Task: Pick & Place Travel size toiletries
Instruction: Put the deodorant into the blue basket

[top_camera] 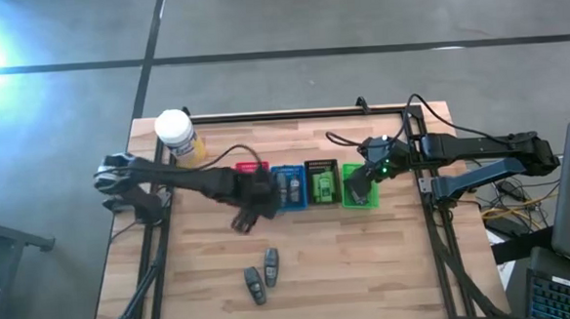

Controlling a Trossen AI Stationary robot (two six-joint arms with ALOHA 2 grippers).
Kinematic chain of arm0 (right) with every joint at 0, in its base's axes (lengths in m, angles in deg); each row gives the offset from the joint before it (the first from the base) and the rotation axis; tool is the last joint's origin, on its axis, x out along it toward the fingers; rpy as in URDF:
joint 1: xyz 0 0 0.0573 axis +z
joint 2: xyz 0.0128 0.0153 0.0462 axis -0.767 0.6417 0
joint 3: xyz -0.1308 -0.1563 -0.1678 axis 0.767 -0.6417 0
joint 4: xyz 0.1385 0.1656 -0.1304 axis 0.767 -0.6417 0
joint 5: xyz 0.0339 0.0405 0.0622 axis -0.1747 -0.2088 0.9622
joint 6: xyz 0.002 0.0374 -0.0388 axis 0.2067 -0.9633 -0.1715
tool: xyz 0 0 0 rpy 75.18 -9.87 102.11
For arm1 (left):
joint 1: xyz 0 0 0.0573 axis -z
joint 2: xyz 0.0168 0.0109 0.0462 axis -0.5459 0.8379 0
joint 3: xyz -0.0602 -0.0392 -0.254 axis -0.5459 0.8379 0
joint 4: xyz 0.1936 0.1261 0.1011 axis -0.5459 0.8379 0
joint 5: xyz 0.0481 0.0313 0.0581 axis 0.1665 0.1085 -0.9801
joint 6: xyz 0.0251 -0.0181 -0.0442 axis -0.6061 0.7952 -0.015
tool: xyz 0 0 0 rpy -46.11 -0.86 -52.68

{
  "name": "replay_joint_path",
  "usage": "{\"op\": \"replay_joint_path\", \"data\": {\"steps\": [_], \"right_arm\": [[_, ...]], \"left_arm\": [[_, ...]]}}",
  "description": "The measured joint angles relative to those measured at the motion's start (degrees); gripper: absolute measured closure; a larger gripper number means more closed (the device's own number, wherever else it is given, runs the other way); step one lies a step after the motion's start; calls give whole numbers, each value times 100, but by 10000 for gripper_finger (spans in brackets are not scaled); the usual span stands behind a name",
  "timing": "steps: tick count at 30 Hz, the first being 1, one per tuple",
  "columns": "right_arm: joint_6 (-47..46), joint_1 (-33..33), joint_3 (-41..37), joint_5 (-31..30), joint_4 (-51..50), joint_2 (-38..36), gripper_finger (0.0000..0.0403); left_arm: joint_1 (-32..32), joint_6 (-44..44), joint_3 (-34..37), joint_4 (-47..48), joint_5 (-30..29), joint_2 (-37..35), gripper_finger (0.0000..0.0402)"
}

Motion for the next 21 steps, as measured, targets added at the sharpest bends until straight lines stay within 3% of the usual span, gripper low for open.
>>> {"op": "replay_joint_path", "data": {"steps": [2,4,9,16,21], "right_arm": [[80,2,0,29,0,0,95],[210,2,0,60,2,0,92],[510,2,0,124,0,0,87],[629,2,-2,135,-4,0,81],[629,2,-4,146,-6,0,84]], "left_arm": [[339,299,91,129,626,-258,115],[807,-75,253,181,939,-409,122],[1996,-1520,741,-393,925,-409,138],[2809,-1299,1016,-1540,902,302,148],[2920,-1106,973,-1835,1036,703,150]]}}
